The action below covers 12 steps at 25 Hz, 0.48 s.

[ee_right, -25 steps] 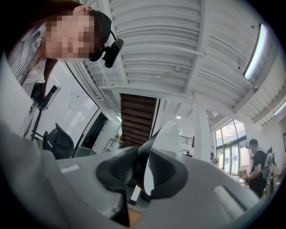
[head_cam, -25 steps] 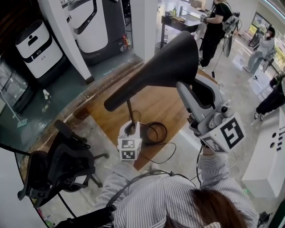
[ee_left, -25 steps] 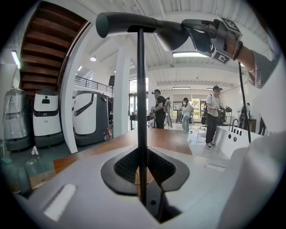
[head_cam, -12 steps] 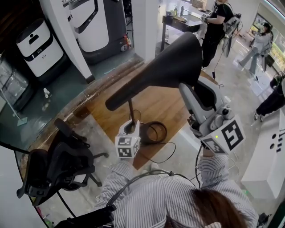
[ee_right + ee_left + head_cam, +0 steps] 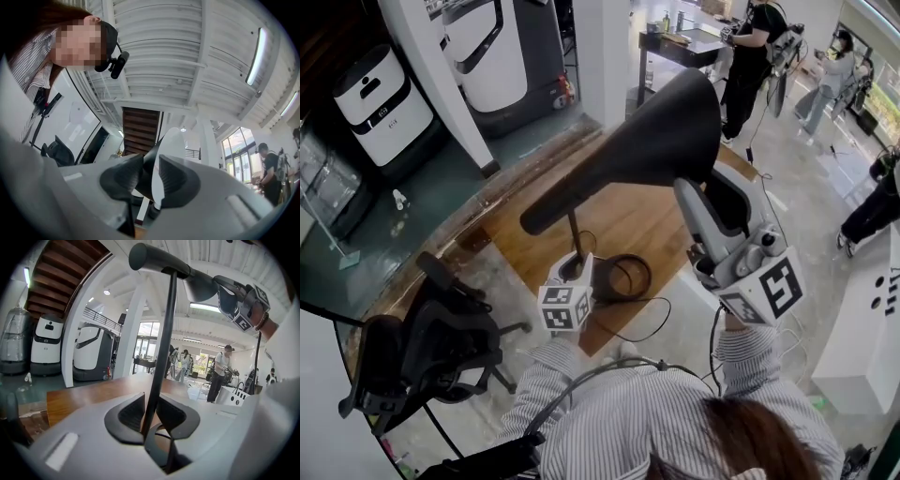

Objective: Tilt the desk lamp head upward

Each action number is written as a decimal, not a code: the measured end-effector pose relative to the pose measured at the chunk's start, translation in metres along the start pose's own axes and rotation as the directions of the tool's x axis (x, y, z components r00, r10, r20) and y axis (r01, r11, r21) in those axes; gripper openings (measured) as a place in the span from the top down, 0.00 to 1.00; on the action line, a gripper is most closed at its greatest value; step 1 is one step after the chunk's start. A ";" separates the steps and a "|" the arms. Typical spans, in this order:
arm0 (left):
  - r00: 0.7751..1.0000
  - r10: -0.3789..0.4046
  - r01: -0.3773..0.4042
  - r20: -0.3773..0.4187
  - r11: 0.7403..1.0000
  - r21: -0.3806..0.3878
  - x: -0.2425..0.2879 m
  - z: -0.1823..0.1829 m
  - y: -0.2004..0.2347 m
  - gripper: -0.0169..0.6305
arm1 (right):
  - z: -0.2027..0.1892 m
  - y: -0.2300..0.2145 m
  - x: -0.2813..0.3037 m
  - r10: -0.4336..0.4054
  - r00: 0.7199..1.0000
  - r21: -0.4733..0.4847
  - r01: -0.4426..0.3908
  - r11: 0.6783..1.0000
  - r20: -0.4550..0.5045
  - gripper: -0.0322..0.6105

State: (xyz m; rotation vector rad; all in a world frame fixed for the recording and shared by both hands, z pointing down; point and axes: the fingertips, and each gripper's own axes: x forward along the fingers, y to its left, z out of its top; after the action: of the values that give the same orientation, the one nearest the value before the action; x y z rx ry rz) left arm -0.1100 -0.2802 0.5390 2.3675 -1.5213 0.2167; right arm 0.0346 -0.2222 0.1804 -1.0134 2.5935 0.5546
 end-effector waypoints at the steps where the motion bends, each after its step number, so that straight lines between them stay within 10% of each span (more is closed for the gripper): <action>1: 1.000 0.001 -0.001 0.001 1.000 -0.001 0.000 0.000 0.000 0.85 | 0.001 -0.001 -0.001 -0.006 1.000 0.005 0.006 1.000 0.005 0.80; 12: 1.000 0.006 -0.006 0.030 1.000 0.015 -0.029 0.007 -0.006 0.82 | -0.013 -0.014 -0.045 -0.118 0.993 0.085 0.117 0.990 0.013 0.78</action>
State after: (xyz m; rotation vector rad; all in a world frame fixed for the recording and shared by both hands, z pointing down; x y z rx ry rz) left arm -0.1170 -0.2552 0.5224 2.3885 -1.5461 0.1954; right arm 0.0743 -0.2116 0.2073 -1.1188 2.4991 0.4199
